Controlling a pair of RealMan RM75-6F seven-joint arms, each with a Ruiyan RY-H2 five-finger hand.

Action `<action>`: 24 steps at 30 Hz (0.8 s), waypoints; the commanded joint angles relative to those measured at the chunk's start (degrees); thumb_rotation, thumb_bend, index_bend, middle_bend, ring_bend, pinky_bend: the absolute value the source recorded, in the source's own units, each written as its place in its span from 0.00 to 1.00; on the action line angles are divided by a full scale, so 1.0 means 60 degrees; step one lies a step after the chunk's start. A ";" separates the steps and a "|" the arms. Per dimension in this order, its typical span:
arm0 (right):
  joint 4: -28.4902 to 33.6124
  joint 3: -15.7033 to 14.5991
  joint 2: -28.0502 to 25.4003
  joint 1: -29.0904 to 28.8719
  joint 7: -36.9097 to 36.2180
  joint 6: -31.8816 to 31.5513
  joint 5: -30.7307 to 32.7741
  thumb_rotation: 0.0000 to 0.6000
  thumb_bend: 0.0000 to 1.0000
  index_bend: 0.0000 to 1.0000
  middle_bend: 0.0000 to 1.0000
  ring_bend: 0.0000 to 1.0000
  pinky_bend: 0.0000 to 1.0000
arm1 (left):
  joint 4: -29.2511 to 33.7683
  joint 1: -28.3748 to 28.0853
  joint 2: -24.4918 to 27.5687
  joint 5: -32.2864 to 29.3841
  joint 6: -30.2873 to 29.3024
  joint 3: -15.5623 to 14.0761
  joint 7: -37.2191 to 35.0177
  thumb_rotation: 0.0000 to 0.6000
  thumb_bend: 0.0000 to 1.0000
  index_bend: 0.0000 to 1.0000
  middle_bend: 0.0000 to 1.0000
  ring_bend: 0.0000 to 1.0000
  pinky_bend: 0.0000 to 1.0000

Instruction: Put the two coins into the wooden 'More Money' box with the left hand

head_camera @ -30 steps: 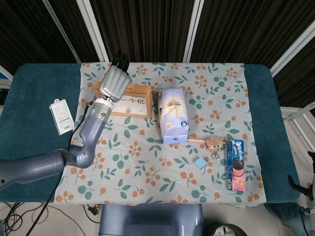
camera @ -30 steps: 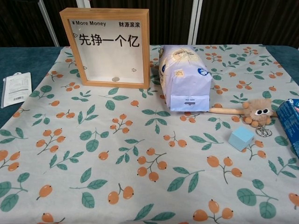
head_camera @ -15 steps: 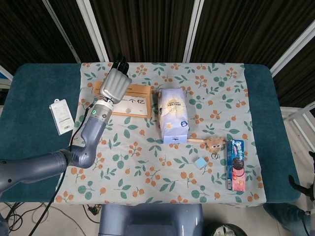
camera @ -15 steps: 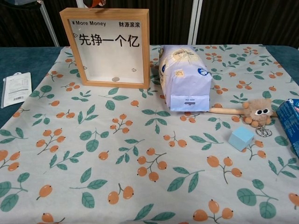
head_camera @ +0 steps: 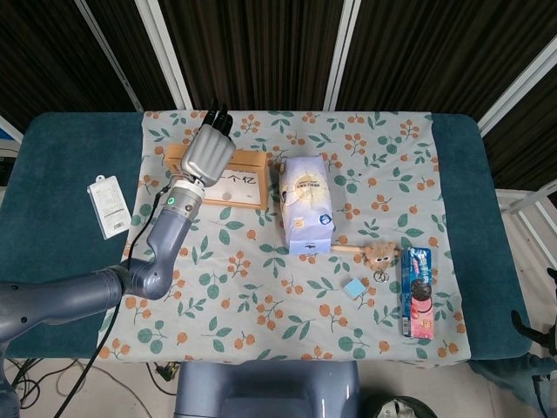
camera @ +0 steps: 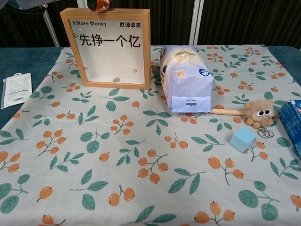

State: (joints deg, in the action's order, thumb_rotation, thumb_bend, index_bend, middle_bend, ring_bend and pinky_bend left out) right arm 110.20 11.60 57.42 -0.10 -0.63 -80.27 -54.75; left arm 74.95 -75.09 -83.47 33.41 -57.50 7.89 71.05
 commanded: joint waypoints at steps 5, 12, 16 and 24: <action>0.0026 -0.0011 -0.0023 -0.0004 0.0015 0.0035 0.0029 1.00 0.37 0.12 0.08 0.06 0.00 | 0.0041 0.0000 -0.0008 -0.0037 -0.0018 -0.0016 0.0024 1.00 0.56 0.68 0.13 0.00 0.00; 0.0052 -0.0001 -0.0022 -0.0011 0.0031 0.0023 0.0056 1.00 0.37 0.12 0.08 0.06 0.00 | 0.0041 0.0004 -0.0003 -0.0039 -0.0048 -0.0022 0.0022 1.00 0.56 0.67 0.13 0.00 0.00; 0.0049 -0.0004 -0.0035 -0.0013 0.0028 0.0047 0.0082 1.00 0.37 0.12 0.08 0.06 0.00 | 0.0023 0.0003 -0.0017 -0.0053 -0.0052 -0.0013 0.0007 1.00 0.56 0.67 0.13 0.00 0.00; 0.0048 0.0002 -0.0034 -0.0008 0.0014 0.0023 0.0073 1.00 0.37 0.13 0.08 0.06 0.00 | -0.0097 -0.0015 -0.0110 -0.0030 0.0002 -0.0041 0.0003 1.00 0.56 0.67 0.13 0.00 0.00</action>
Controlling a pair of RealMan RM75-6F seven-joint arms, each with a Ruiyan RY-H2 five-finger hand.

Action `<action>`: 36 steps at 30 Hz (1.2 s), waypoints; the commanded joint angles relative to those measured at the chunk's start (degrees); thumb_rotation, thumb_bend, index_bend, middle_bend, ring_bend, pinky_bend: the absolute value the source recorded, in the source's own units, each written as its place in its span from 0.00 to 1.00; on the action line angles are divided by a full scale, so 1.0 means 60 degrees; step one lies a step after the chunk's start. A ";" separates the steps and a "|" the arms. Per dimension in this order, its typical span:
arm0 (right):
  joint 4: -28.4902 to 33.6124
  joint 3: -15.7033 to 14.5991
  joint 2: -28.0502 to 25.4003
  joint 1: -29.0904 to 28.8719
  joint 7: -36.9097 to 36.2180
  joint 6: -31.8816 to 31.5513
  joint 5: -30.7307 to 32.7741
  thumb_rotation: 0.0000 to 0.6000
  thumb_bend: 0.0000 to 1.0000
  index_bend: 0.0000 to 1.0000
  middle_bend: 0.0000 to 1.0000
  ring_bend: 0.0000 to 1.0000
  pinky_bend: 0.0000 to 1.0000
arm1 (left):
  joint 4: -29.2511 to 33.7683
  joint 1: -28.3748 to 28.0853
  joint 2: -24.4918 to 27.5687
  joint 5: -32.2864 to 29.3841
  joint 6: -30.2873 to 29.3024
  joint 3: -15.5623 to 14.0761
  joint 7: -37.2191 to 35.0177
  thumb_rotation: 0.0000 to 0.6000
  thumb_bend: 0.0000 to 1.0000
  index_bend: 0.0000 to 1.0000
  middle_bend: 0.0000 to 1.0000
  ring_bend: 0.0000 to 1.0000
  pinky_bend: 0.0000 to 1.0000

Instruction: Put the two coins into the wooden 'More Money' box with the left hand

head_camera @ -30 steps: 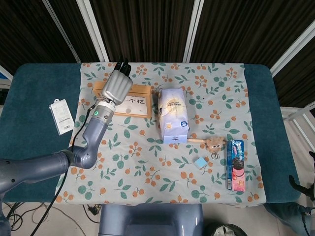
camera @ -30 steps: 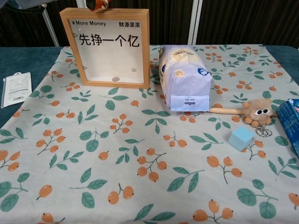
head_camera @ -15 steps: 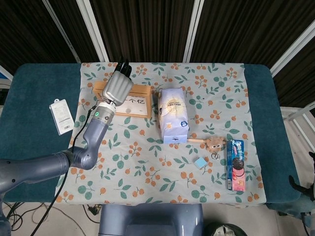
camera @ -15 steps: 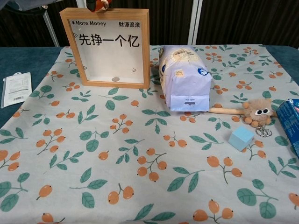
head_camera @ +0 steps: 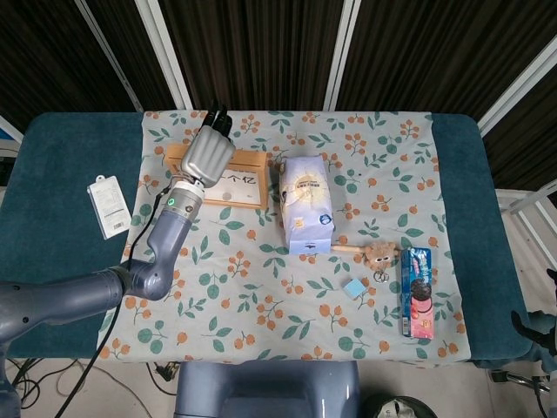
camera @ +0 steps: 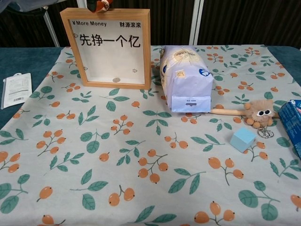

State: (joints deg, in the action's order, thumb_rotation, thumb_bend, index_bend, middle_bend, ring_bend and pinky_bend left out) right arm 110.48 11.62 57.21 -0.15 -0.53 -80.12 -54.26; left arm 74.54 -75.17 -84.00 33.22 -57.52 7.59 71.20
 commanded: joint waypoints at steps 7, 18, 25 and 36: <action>-0.0023 0.0001 0.0009 0.0005 -0.0030 -0.0014 -0.0032 1.00 0.37 0.13 0.08 0.06 0.00 | -0.0171 -0.0011 -0.0125 0.0064 0.0056 -0.0027 -0.0036 1.00 0.56 0.67 0.13 0.00 0.00; -0.0007 0.0004 0.0017 -0.0002 0.0001 -0.0025 -0.0012 1.00 0.37 0.12 0.08 0.07 0.00 | -0.0044 -0.0018 -0.0058 0.0077 0.0034 -0.0036 0.0042 1.00 0.52 0.53 0.12 0.00 0.00; 0.0000 0.0006 0.0005 -0.0009 0.0006 -0.0006 0.0011 1.00 0.37 0.12 0.08 0.06 0.00 | -0.0003 -0.0050 -0.0053 -0.0006 0.0057 -0.0041 0.0120 1.00 0.44 0.50 0.12 0.00 0.00; -0.0005 0.0018 0.0023 -0.0011 0.0018 -0.0029 0.0039 1.00 0.37 0.12 0.08 0.06 0.00 | 0.0211 -0.0017 0.0073 0.0121 -0.0214 0.0101 -0.0055 1.00 0.38 0.47 0.11 0.00 0.00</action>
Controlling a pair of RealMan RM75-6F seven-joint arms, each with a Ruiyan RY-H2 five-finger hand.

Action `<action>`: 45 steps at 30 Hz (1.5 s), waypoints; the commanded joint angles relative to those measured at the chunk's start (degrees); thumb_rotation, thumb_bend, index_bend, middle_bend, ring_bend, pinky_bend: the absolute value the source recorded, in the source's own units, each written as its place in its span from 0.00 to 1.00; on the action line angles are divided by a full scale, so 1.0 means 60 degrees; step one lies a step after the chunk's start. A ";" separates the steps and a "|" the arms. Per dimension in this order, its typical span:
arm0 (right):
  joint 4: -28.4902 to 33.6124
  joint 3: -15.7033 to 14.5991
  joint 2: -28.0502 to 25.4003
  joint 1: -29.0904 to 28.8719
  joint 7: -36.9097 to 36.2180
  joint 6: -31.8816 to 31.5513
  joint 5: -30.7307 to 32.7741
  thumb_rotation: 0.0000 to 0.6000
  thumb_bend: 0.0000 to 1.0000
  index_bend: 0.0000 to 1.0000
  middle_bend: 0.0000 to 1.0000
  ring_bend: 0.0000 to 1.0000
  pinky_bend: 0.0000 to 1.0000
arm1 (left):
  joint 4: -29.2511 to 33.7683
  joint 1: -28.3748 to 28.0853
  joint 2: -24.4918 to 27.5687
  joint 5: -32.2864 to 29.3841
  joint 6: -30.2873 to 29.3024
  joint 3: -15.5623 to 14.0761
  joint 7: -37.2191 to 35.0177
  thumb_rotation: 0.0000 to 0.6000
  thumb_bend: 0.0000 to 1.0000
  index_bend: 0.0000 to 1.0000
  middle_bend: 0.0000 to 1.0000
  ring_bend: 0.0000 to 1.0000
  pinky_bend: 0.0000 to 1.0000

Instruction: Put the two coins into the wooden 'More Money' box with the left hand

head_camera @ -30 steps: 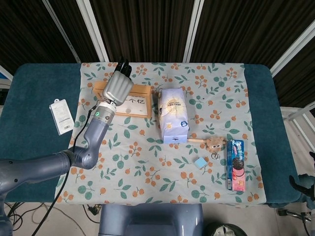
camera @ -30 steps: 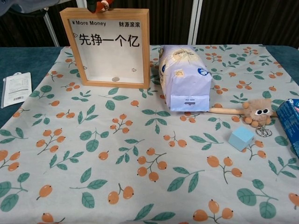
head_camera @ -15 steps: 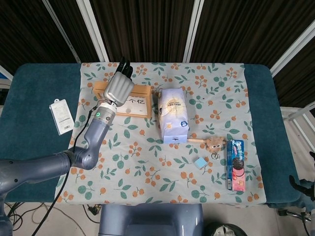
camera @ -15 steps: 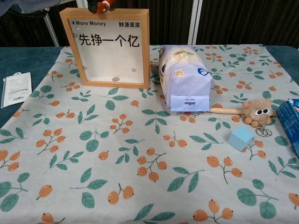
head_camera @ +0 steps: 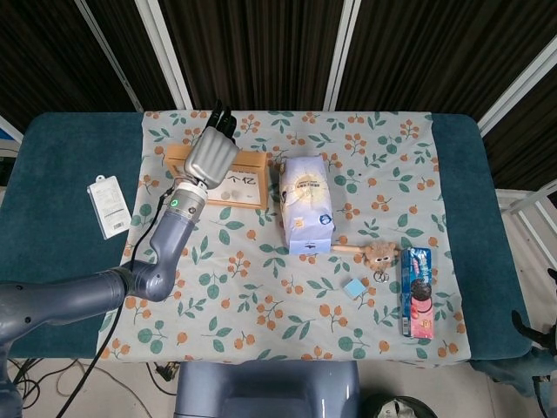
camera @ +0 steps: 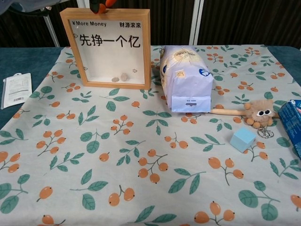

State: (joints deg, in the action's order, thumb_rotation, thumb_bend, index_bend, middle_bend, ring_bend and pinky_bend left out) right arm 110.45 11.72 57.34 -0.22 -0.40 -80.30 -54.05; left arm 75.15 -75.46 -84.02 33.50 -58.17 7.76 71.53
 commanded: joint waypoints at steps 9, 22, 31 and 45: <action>-0.0032 0.0025 -0.0001 0.0004 -0.0049 -0.0010 -0.0002 1.00 0.37 0.12 0.08 0.06 0.00 | 0.2293 0.1097 0.1297 0.1549 -0.2078 0.0689 -0.2089 1.00 0.39 0.45 0.11 0.00 0.00; -0.0334 -0.0147 0.0116 -0.0016 -0.0181 -0.0123 -0.0931 1.00 0.37 0.12 0.08 0.06 0.00 | 0.4851 0.5859 0.2114 0.5061 -0.5794 -0.1299 -0.7314 1.00 0.44 0.23 0.04 0.00 0.00; -0.1348 -0.0512 0.0357 -0.0008 -0.0284 -0.0739 -0.2946 1.00 0.37 0.12 0.08 0.06 0.00 | 0.4249 0.7977 0.1728 0.5871 -0.6048 -0.2160 -0.9920 1.00 0.44 0.19 0.03 0.00 0.00; -0.2687 -0.1155 0.0633 -0.0273 0.0543 -0.1278 -0.5449 1.00 0.37 0.12 0.08 0.04 0.00 | 0.3867 0.9826 0.1605 0.6884 -0.6387 -0.2667 -1.0653 1.00 0.44 0.13 0.00 0.00 0.00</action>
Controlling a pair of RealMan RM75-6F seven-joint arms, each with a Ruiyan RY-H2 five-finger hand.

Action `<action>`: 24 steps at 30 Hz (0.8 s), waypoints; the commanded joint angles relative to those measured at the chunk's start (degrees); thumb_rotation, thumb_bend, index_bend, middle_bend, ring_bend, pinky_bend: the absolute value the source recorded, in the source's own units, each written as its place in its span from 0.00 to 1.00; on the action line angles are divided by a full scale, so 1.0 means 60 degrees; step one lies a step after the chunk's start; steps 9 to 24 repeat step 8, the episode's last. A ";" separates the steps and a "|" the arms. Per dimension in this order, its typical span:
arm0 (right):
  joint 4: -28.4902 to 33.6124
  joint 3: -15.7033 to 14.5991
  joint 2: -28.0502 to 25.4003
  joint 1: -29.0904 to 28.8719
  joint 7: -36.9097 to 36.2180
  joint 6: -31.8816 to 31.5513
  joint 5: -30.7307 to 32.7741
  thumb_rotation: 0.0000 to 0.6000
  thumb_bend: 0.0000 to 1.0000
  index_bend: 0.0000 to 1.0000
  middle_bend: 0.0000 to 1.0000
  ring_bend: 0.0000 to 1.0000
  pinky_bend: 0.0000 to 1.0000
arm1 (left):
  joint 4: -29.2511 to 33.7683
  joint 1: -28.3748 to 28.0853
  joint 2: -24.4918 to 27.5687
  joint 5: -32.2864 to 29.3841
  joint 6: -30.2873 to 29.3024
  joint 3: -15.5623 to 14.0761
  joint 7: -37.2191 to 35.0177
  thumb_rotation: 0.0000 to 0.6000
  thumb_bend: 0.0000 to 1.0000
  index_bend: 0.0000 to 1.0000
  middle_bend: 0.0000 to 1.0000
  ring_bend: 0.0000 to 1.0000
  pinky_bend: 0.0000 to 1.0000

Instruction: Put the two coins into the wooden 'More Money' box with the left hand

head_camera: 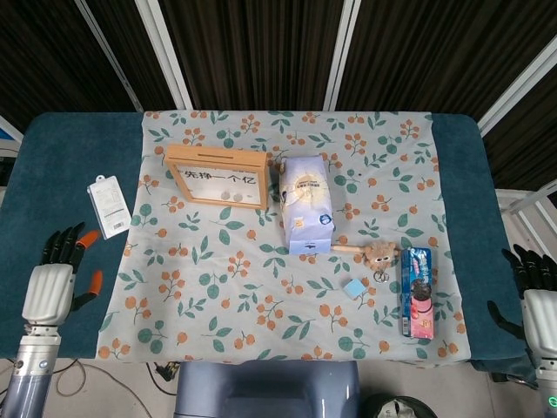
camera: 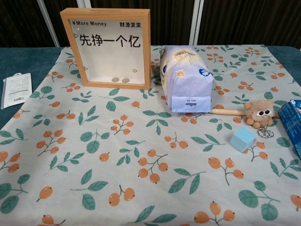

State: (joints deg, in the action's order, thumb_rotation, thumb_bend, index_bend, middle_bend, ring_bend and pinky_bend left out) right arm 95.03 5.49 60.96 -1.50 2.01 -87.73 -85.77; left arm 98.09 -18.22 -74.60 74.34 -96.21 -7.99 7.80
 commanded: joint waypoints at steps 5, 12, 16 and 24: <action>-0.0096 -0.0185 -0.0036 -0.0119 0.0301 0.0067 -0.0249 1.00 0.37 0.12 0.07 0.03 0.00 | 0.0171 0.0596 0.0252 0.0315 0.0026 0.0079 -0.0143 1.00 0.44 0.13 0.00 0.00 0.00; -0.0137 -0.0230 -0.0049 -0.0148 0.0368 0.0099 -0.0332 1.00 0.37 0.12 0.07 0.03 0.00 | 0.0235 0.0734 0.0341 0.0401 0.0057 0.0219 -0.0024 1.00 0.44 0.12 0.00 0.00 0.00; -0.0137 -0.0230 -0.0049 -0.0148 0.0368 0.0099 -0.0332 1.00 0.37 0.12 0.07 0.03 0.00 | 0.0235 0.0734 0.0341 0.0401 0.0057 0.0219 -0.0024 1.00 0.44 0.12 0.00 0.00 0.00; -0.0137 -0.0230 -0.0049 -0.0148 0.0368 0.0099 -0.0332 1.00 0.37 0.12 0.07 0.03 0.00 | 0.0235 0.0734 0.0341 0.0401 0.0057 0.0219 -0.0024 1.00 0.44 0.12 0.00 0.00 0.00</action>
